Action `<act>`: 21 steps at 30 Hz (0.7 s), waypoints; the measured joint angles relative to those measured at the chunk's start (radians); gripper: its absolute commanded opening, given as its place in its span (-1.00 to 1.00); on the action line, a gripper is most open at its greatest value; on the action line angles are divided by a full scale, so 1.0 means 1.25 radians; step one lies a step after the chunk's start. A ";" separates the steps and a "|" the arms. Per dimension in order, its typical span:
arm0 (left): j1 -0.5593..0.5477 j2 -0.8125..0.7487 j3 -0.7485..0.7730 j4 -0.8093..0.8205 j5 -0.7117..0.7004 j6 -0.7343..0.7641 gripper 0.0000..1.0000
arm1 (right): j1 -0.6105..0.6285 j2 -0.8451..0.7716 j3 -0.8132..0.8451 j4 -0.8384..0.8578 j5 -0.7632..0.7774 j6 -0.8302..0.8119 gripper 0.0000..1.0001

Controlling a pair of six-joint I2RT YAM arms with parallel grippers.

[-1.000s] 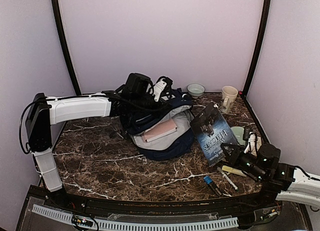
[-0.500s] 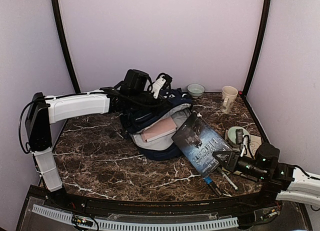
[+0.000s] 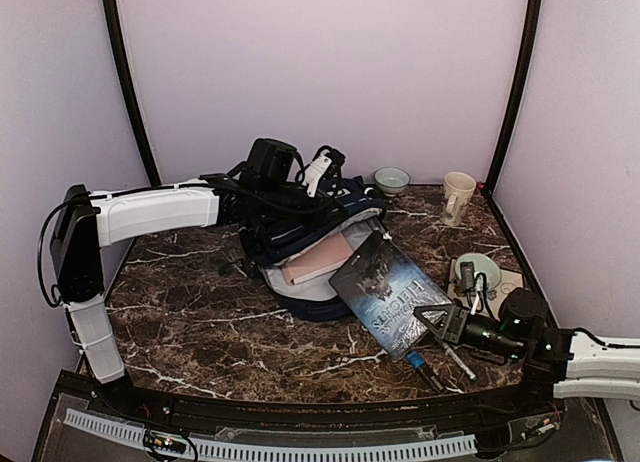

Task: Pack the student bag
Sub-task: Place the book in the largest pocket of the bag.

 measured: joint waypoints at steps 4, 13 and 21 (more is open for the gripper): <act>0.001 0.000 0.000 0.000 0.007 -0.003 -1.00 | 0.000 0.088 -0.005 0.083 -0.005 0.038 -1.00; 0.001 -0.014 0.000 -0.011 0.035 -0.008 -1.00 | 0.000 0.247 -0.005 0.257 -0.008 0.074 -1.00; -0.007 -0.039 0.000 -0.038 0.040 -0.008 -1.00 | 0.000 0.457 0.064 0.398 -0.032 0.100 -1.00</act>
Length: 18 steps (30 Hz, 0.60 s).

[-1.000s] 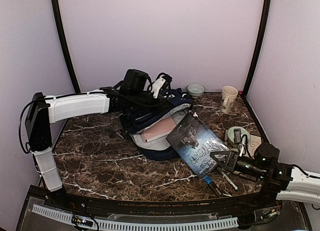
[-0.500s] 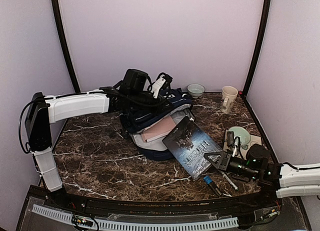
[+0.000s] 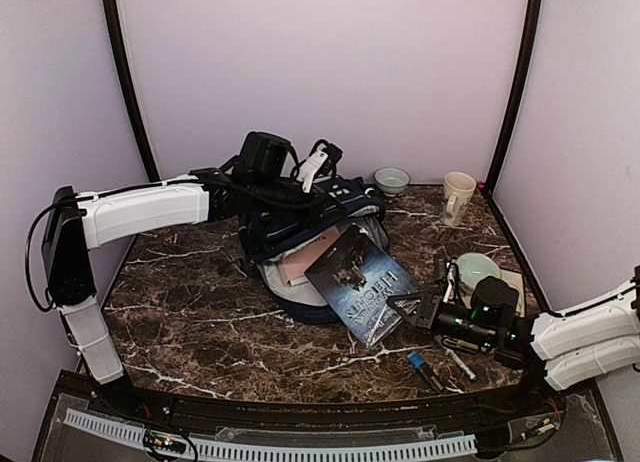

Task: Pack the student bag
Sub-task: Place the book in the largest pocket of the bag.

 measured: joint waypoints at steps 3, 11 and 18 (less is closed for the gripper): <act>-0.005 -0.014 -0.001 -0.009 -0.001 0.001 -1.00 | 0.000 0.067 0.026 0.055 -0.011 0.014 -1.00; -0.017 -0.070 -0.035 -0.012 -0.007 0.001 -1.00 | -0.005 0.176 0.080 0.136 -0.001 0.037 -1.00; -0.019 -0.099 -0.050 -0.014 -0.008 0.000 -1.00 | -0.016 0.283 0.150 0.145 0.031 0.050 -1.00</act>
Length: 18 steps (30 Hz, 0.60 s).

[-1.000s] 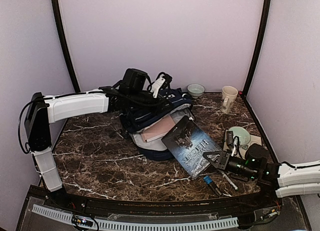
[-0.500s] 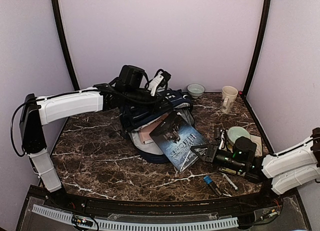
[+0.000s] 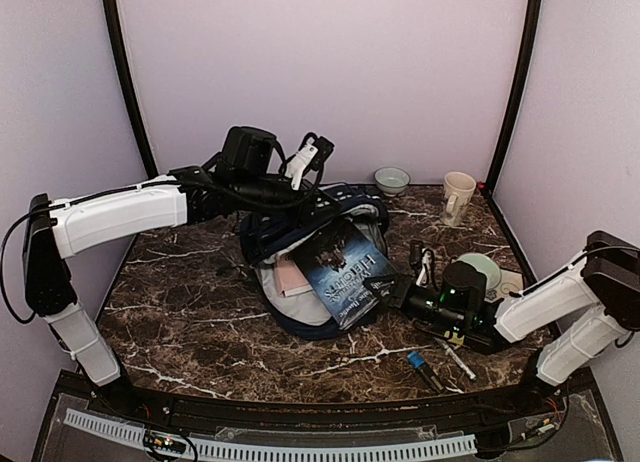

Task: Pack the student bag
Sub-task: Place the book in the largest pocket of the bag.

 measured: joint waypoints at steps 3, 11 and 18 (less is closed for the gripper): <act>-0.002 -0.008 -0.012 0.000 0.000 0.000 -1.00 | -0.001 0.041 0.024 0.007 0.005 0.012 -1.00; -0.002 -0.020 -0.025 0.001 -0.001 0.000 -1.00 | -0.002 0.088 0.068 -0.005 0.034 0.042 -1.00; -0.002 -0.045 -0.052 0.015 -0.001 0.000 -1.00 | -0.002 0.105 0.151 -0.105 0.079 0.058 -1.00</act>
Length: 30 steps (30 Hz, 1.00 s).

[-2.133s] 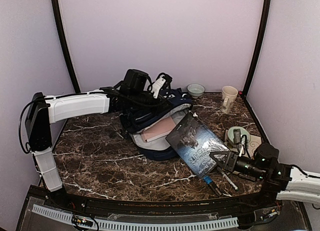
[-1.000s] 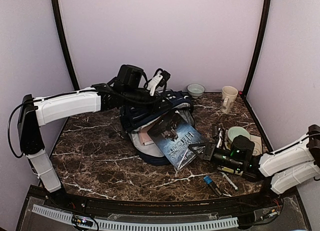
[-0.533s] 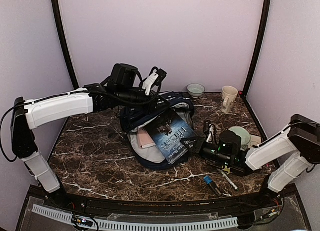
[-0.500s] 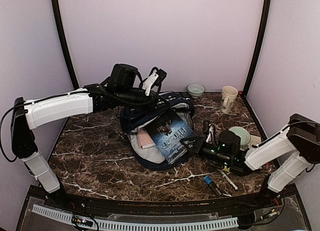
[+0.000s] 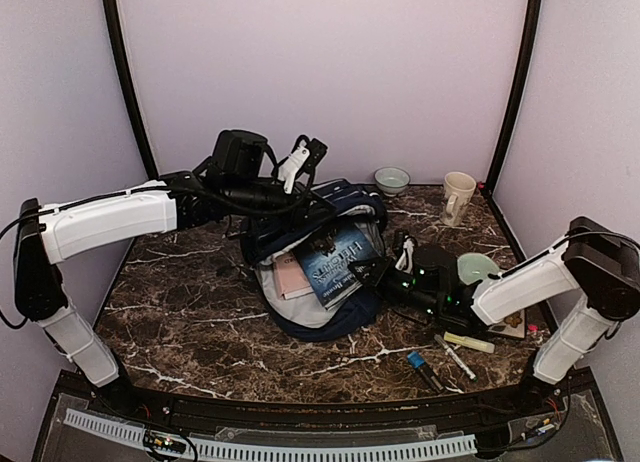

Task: Pack the student bag
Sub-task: Place the book in the largest pocket of the bag.

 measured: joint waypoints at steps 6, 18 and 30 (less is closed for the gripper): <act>0.000 -0.012 -0.024 0.022 0.007 -0.001 -1.00 | 0.000 0.052 0.072 -0.035 0.027 0.035 -1.00; -0.002 -0.025 -0.050 0.033 0.017 -0.007 -1.00 | -0.002 0.160 0.190 -0.038 0.073 0.049 -1.00; -0.004 -0.051 -0.077 0.049 0.003 -0.007 -1.00 | -0.054 0.273 0.263 0.029 -0.045 -0.010 -0.93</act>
